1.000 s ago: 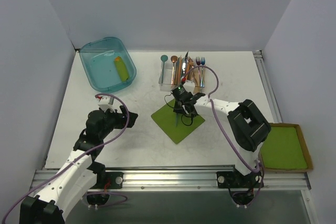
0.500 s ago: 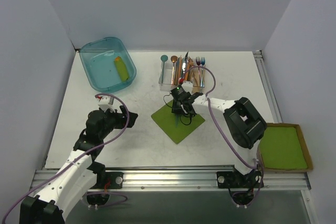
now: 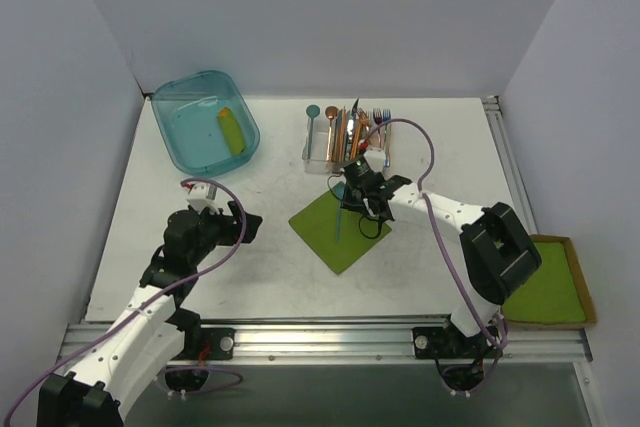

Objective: Place the utensils on the paper napkin and roll it up

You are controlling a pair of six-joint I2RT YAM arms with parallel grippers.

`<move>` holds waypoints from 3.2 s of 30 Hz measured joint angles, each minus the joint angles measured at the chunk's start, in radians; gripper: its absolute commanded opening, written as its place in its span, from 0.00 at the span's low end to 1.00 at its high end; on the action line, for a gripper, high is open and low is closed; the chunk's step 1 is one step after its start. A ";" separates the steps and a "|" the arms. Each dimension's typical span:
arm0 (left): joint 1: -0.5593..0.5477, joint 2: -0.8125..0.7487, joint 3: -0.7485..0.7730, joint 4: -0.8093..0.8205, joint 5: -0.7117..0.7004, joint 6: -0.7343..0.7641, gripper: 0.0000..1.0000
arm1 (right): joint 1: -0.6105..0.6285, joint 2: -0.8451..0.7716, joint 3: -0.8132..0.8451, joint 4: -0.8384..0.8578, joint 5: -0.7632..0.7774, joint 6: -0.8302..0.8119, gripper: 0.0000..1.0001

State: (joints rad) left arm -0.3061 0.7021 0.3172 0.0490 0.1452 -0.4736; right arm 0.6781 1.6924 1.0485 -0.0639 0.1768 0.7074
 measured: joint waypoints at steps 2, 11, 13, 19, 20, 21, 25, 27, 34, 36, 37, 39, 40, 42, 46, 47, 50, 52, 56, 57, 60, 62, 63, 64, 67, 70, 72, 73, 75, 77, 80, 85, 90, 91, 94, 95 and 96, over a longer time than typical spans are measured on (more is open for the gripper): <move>0.000 0.000 0.000 0.000 0.000 0.000 0.94 | -0.016 -0.039 -0.029 0.003 0.005 -0.002 0.19; -0.002 0.000 0.000 0.000 -0.003 0.005 0.94 | -0.030 -0.064 -0.157 0.010 0.009 0.000 0.01; -0.003 0.000 0.000 0.000 -0.003 0.006 0.94 | -0.024 -0.064 -0.169 0.015 0.008 0.000 0.00; -0.006 0.000 0.002 0.000 -0.003 0.007 0.94 | 0.011 -0.064 -0.210 0.042 0.006 0.010 0.00; -0.006 0.000 0.002 0.000 -0.003 0.007 0.94 | 0.018 -0.064 -0.221 0.047 0.006 0.013 0.00; -0.006 0.000 0.002 0.000 -0.003 0.007 0.94 | 0.023 -0.064 -0.232 0.053 0.009 0.019 0.00; -0.006 0.000 0.002 0.000 -0.003 0.007 0.94 | 0.039 -0.088 -0.267 0.085 0.010 0.038 0.00; -0.006 0.000 0.004 0.000 -0.003 0.007 0.94 | 0.053 -0.108 -0.286 0.085 0.010 0.053 0.00; -0.007 0.000 0.010 0.000 -0.004 0.007 0.94 | 0.094 -0.183 -0.290 0.014 0.011 0.072 0.17; -0.008 0.000 0.010 0.000 -0.005 0.007 0.94 | 0.086 -0.196 -0.254 -0.017 0.021 0.058 0.20; -0.008 0.000 0.011 0.000 -0.005 0.007 0.94 | 0.078 -0.196 -0.228 -0.032 0.025 0.051 0.20; -0.009 0.000 0.011 0.000 -0.006 0.007 0.94 | 0.051 -0.196 -0.166 -0.050 0.028 0.026 0.20; -0.009 0.000 0.011 0.000 -0.007 0.007 0.94 | 0.034 -0.195 -0.131 -0.059 0.031 0.012 0.20; -0.010 0.000 0.011 -0.001 -0.008 0.007 0.94 | -0.003 -0.189 -0.057 -0.063 0.036 -0.026 0.20; -0.011 0.000 0.011 -0.001 -0.010 0.008 0.94 | -0.077 -0.133 0.102 -0.066 0.047 -0.117 0.20; -0.012 0.000 0.011 0.000 -0.010 0.008 0.94 | -0.092 -0.109 0.142 -0.065 0.048 -0.140 0.20; -0.014 0.000 0.011 0.000 -0.011 0.008 0.94 | -0.134 -0.019 0.260 -0.067 0.053 -0.208 0.20; -0.014 0.000 0.011 0.000 -0.011 0.008 0.94 | -0.156 0.043 0.325 -0.071 0.055 -0.248 0.20; -0.015 0.000 0.011 0.000 -0.011 0.008 0.94 | -0.193 0.163 0.431 -0.077 0.058 -0.324 0.20; -0.016 0.000 0.011 0.000 -0.011 0.008 0.94 | -0.199 0.192 0.455 -0.079 0.059 -0.344 0.20; -0.016 0.000 0.011 -0.001 -0.011 0.009 0.94 | -0.218 0.267 0.519 -0.082 0.066 -0.402 0.21; -0.017 0.000 0.011 -0.001 -0.012 0.009 0.94 | -0.232 0.307 0.555 -0.084 0.070 -0.435 0.22; -0.018 0.000 0.011 -0.001 -0.013 0.009 0.94 | -0.238 0.326 0.570 -0.083 0.069 -0.452 0.22; -0.019 0.000 0.011 -0.001 -0.013 0.010 0.94 | -0.244 0.343 0.584 -0.083 0.068 -0.468 0.22; -0.020 0.000 0.011 -0.001 -0.014 0.011 0.94 | -0.267 0.390 0.623 -0.082 0.055 -0.503 0.23; -0.021 0.000 0.011 -0.001 -0.015 0.011 0.94 | -0.291 0.438 0.664 -0.082 0.043 -0.528 0.24; -0.021 0.000 0.011 -0.001 -0.015 0.011 0.94 | -0.304 0.467 0.689 -0.081 0.035 -0.539 0.24; -0.021 0.000 0.011 -0.001 -0.016 0.011 0.94 | -0.309 0.480 0.698 -0.081 0.028 -0.544 0.24; -0.021 0.000 0.011 -0.001 -0.016 0.011 0.94 | -0.320 0.502 0.719 -0.082 0.016 -0.551 0.24; -0.022 0.000 0.011 0.000 -0.016 0.011 0.94 | -0.325 0.519 0.730 -0.076 0.002 -0.555 0.24; -0.022 0.000 0.011 0.000 -0.018 0.011 0.94 | -0.327 0.531 0.732 -0.074 -0.021 -0.558 0.24; -0.023 0.000 0.011 0.000 -0.018 0.011 0.94 | -0.331 0.532 0.732 -0.053 -0.061 -0.560 0.25; -0.023 0.000 0.011 0.000 -0.018 0.011 0.94 | -0.333 0.532 0.732 -0.041 -0.091 -0.560 0.24; -0.023 0.000 0.011 0.000 -0.018 0.011 0.94 | -0.334 0.532 0.732 -0.039 -0.094 -0.560 0.23; -0.023 0.000 0.011 0.000 -0.018 0.011 0.94 | -0.339 0.532 0.732 -0.033 -0.104 -0.559 0.23; -0.023 0.001 0.011 0.000 -0.018 0.011 0.94 | -0.341 0.532 0.732 -0.032 -0.105 -0.559 0.23; -0.023 0.001 0.011 0.000 -0.018 0.011 0.94 | -0.343 0.533 0.732 -0.031 -0.108 -0.559 0.23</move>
State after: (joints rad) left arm -0.3286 0.7033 0.3279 0.0486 0.1268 -0.4622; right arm 0.3347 2.2253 1.7802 -0.0948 0.0692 0.1482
